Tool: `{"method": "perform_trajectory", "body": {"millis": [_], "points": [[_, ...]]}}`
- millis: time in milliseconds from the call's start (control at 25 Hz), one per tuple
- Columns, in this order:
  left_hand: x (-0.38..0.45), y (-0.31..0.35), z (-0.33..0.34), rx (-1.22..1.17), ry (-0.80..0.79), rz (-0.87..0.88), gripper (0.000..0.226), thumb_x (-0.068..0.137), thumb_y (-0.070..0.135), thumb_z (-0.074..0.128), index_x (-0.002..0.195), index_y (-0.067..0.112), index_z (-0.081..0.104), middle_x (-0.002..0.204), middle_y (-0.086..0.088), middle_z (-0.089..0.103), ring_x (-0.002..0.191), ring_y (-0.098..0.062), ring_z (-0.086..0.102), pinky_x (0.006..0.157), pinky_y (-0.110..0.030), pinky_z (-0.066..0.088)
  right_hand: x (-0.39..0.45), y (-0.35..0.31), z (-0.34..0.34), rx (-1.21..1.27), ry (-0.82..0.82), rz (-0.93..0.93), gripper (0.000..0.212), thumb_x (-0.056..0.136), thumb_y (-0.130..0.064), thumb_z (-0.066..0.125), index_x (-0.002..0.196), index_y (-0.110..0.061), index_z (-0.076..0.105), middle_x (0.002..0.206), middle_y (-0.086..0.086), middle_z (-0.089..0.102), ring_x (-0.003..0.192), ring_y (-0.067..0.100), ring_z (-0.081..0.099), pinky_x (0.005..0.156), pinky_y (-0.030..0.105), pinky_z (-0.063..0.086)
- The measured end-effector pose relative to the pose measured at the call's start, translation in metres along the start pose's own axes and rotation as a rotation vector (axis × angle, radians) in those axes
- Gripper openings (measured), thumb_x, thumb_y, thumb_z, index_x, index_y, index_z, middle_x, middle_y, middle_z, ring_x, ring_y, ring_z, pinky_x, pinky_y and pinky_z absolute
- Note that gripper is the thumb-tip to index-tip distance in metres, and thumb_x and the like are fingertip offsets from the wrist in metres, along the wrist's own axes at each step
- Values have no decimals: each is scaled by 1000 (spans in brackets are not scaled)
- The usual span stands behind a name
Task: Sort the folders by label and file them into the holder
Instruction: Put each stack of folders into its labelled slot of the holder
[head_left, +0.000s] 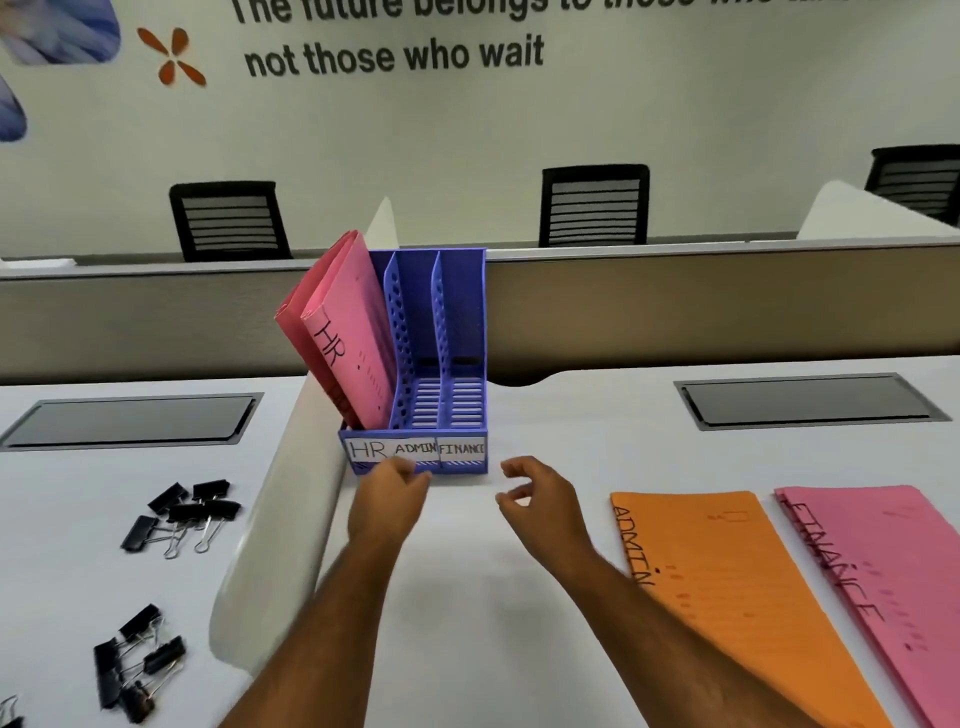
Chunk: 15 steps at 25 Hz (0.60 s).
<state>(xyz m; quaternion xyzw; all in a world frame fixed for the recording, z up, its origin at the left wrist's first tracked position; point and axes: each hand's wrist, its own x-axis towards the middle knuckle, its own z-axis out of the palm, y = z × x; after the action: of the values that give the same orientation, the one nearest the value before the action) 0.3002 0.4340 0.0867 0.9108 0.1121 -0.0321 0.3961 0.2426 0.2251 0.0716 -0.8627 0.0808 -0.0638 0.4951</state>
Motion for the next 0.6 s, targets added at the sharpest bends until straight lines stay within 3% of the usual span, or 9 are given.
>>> {"method": "perform_trajectory", "body": {"millis": [160,280,480,600], "points": [[-68,17,58,-27,-183,131,25,96,33,77,118,21,75,111,6,77,95,-12,72,90,-31,59,-49,39,-53,-30,42,76,38,90,-17,78,124,-31,66,122,-16,67,94,4,69,80,23,59],[-107,31,102,-13,-277,146,27,98,33,75,122,22,73,116,6,74,100,-11,71,91,-26,56,-82,71,-92,-44,72,100,37,89,-16,77,122,-28,67,120,-14,67,93,6,68,80,26,58],[-162,44,167,-13,-410,138,32,95,30,76,123,16,75,121,0,75,113,-16,69,97,-26,53,-125,127,-154,-156,30,169,40,90,-23,78,127,-31,65,120,-14,65,98,5,65,78,28,59],[-186,49,196,-42,-456,50,39,95,29,77,131,14,71,128,-4,73,116,-18,68,102,-33,57,-140,154,-178,-213,-12,218,50,89,-28,80,135,-30,62,128,-10,65,111,9,63,87,26,55]]}}
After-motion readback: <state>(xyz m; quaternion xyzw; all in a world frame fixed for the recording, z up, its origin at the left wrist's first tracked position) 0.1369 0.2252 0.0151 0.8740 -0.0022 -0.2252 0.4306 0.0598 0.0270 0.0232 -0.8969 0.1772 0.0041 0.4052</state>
